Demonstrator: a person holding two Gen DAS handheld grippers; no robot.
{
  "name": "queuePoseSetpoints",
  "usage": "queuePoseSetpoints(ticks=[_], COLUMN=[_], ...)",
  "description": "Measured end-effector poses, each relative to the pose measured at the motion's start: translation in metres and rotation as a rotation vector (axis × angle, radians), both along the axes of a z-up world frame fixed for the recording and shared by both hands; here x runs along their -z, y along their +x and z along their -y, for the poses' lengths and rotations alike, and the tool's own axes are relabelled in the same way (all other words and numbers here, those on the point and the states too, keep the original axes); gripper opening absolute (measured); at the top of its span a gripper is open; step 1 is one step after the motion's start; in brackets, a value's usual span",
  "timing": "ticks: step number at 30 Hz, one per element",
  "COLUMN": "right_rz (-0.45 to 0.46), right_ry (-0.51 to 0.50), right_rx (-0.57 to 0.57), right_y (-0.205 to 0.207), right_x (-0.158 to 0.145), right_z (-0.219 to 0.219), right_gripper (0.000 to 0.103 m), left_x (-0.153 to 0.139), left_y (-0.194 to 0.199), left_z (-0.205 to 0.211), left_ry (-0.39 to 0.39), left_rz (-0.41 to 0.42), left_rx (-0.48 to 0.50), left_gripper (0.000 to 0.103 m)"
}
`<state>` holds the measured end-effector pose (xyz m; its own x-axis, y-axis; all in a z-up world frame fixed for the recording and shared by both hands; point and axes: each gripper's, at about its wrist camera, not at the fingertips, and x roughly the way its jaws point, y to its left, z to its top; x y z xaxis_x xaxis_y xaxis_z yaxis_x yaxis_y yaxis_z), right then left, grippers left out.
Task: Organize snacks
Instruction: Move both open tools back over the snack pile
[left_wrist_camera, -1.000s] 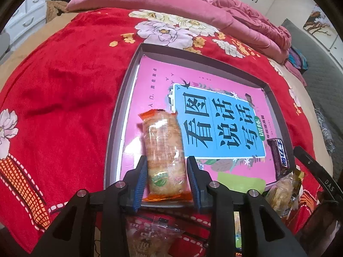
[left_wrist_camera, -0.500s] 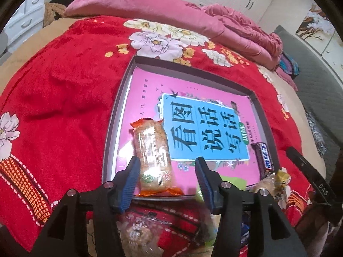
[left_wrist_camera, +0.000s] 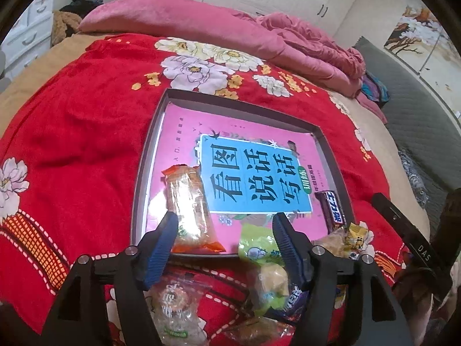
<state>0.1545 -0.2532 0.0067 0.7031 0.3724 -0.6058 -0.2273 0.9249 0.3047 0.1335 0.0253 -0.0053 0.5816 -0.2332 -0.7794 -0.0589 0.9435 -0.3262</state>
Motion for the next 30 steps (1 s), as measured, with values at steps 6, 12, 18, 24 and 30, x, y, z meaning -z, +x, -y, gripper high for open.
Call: queuePoseSetpoints(ticks=[6,12,18,24,30], right_rz=[0.021,0.042,0.046,0.051,0.047], right_ry=[0.007,0.016,0.012,0.008,0.003], right_rx=[-0.004,-0.012,-0.032,-0.047,-0.060], right_y=[-0.006,-0.012,-0.019,-0.025,-0.031], right_x=[-0.004,-0.009,-0.010,-0.012,-0.012], right_z=[0.001,0.000,-0.004,-0.008,-0.011], right_gripper=[0.061,0.064,0.065,0.068,0.069], left_x=[-0.004,-0.003,-0.001,-0.001,-0.002], left_y=[-0.005,-0.008,-0.014,-0.018,-0.021], left_z=[0.004,0.007,0.011,0.017,0.022], left_ry=[-0.007,-0.016,-0.018,-0.013,-0.007], left_rz=[0.001,-0.010,-0.023,-0.028,-0.032], left_rx=[0.017,0.034,0.051,0.068,0.088], left_gripper=[0.074,0.074,0.074,0.074,0.074])
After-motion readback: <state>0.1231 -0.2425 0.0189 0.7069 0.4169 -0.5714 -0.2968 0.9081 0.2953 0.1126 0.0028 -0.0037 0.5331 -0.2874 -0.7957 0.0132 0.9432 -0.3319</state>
